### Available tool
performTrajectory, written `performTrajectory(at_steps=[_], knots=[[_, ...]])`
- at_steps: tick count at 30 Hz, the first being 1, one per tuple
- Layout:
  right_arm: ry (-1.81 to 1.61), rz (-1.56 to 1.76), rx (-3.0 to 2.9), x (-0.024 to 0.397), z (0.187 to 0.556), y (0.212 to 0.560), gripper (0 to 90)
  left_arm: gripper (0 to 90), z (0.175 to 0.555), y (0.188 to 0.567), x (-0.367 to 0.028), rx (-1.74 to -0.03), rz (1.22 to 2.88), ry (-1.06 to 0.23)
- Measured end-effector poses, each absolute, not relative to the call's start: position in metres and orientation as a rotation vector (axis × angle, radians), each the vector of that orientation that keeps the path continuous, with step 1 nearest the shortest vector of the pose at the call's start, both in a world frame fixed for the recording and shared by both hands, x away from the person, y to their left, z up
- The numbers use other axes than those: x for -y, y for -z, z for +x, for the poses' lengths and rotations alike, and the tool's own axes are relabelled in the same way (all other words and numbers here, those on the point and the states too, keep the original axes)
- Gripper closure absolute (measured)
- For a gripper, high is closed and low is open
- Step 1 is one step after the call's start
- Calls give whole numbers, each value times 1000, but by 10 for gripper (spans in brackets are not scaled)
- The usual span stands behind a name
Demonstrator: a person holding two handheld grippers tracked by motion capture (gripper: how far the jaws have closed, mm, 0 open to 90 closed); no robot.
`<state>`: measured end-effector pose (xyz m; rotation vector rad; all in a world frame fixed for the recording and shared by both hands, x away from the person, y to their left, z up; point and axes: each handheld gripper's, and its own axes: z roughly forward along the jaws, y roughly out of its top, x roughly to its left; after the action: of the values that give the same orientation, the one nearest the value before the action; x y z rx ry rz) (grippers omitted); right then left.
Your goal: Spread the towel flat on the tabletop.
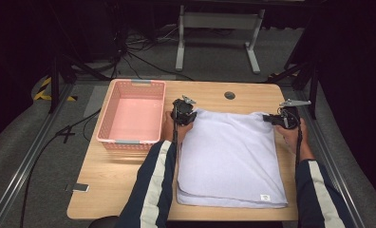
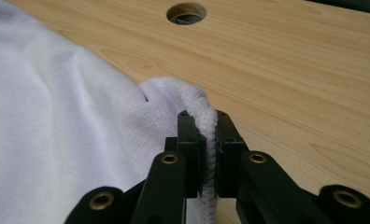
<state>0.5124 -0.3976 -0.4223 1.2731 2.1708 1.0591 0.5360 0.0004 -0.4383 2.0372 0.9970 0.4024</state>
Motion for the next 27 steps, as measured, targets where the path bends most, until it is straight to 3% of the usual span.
performTrajectory(at_steps=[6,12,21,27], knots=[[-1144,1175,-2217,398,492,412,842,830,503,422,11,-850,2044,-421],[-1212,1047,-2249,400,462,398,841,829,463,394,-5,-719,2030,-438],[-1328,827,-2326,405,405,369,837,826,417,390,-41,-526,2044,-354],[-1363,634,-2446,409,354,372,831,825,372,398,-62,-375,2081,-269]])
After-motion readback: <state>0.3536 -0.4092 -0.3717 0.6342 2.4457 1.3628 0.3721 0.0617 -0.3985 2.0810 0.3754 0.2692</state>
